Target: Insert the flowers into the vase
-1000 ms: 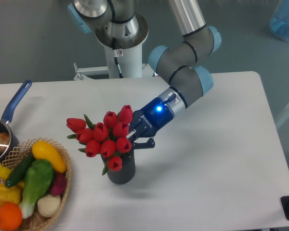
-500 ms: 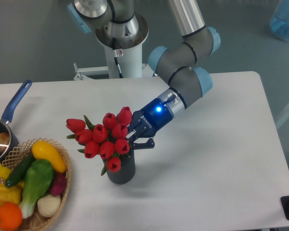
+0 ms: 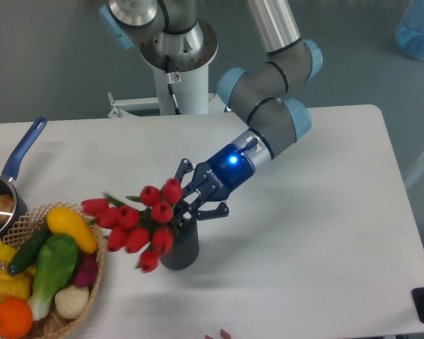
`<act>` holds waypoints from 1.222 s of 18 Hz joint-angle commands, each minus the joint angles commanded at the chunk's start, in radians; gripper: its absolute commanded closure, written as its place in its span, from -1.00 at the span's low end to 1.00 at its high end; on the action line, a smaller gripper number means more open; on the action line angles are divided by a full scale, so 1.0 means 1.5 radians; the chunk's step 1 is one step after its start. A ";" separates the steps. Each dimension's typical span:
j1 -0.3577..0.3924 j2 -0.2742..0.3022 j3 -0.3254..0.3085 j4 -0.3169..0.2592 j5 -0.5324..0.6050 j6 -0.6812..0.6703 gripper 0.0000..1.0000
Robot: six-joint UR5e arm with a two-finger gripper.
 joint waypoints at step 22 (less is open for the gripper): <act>0.048 0.044 0.013 -0.002 0.009 0.015 -1.00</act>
